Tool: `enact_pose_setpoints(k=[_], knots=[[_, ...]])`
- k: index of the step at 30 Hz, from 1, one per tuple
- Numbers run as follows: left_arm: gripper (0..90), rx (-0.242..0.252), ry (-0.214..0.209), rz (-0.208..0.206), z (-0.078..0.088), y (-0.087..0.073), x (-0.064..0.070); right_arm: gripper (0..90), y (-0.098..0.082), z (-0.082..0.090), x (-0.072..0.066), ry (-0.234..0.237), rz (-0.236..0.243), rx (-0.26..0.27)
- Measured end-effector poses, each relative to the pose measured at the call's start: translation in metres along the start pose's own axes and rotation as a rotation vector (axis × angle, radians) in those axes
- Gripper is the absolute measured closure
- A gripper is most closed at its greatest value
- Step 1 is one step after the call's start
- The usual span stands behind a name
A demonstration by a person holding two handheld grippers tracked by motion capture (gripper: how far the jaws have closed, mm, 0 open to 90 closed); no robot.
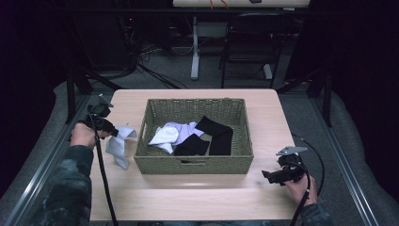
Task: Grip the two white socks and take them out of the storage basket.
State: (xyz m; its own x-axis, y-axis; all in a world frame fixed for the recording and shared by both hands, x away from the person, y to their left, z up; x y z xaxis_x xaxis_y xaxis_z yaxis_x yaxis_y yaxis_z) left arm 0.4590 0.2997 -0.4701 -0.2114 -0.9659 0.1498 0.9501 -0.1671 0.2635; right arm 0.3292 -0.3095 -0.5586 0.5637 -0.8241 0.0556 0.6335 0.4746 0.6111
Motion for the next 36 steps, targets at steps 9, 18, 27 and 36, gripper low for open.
enact_pose_setpoints(k=[9,18,27,36], knots=[[83.6,-0.02,0.0,0.032,-0.029,-0.007,-0.005,2.3,0.0,-0.001,0.0,0.006,-0.003,0.007],[67.3,-0.042,-0.009,0.067,-0.051,-0.013,-0.009,2.3,0.0,0.0,0.001,0.008,-0.001,0.003],[19.4,0.068,0.036,0.08,0.002,-0.007,-0.011,2.3,0.0,0.0,0.0,0.004,-0.002,0.004],[4.7,0.189,0.042,0.014,0.068,0.012,0.014,2.3,0.0,-0.001,0.0,0.003,-0.002,0.004]])
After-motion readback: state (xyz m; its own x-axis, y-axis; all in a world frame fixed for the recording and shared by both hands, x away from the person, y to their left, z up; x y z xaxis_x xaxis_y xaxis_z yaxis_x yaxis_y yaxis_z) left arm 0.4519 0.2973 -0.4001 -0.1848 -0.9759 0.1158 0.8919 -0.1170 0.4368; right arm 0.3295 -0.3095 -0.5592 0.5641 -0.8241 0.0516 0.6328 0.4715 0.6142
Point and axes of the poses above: each handheld gripper's, and its own axes: z roughly backward along the jaws, y roughly out of its top, x roughly to its right, the point moved 1 cm from there along -z, roughly forward along the jaws, and after that the axes turned 5 degrees about z, right-handed, at the moved point
